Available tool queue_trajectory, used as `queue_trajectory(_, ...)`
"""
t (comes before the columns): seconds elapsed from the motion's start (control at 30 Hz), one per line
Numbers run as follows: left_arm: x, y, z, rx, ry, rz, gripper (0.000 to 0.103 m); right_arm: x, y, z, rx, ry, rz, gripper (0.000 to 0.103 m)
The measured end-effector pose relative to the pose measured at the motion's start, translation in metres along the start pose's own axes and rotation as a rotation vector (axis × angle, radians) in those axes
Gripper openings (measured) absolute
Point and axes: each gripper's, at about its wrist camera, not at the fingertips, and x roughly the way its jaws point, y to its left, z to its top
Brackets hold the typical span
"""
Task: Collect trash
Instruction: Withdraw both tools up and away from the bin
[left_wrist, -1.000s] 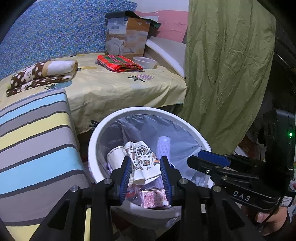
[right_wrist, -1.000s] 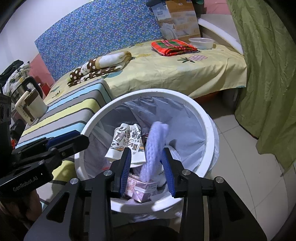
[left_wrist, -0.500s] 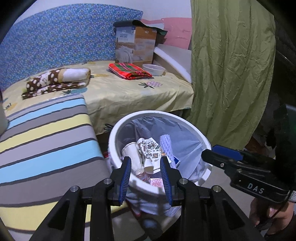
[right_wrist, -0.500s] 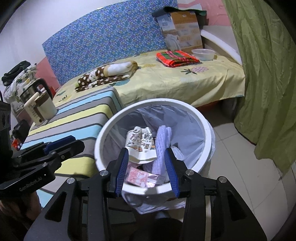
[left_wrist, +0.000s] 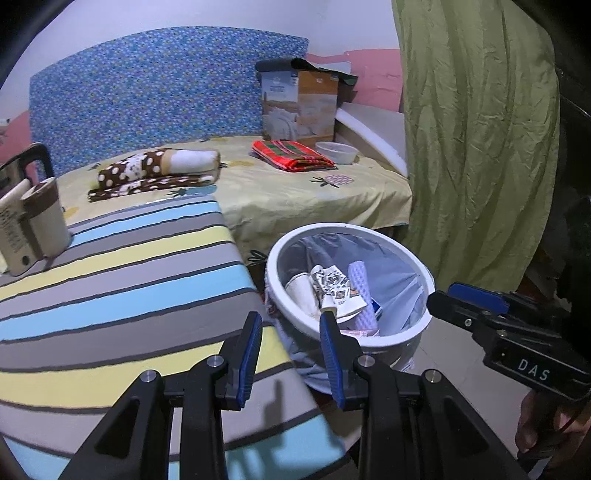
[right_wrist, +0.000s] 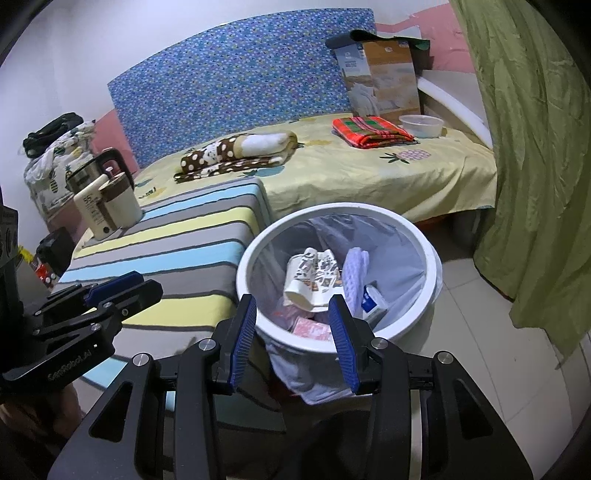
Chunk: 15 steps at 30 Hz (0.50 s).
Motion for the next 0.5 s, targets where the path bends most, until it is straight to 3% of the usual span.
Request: queue_trajectory(0.5, -0.054, 0.011, -0.031, -0.034, -0.031, 0.058, 0.032, -0.028, 0.028, -0.018, -0.032, -0.039, 0.0, 0.043)
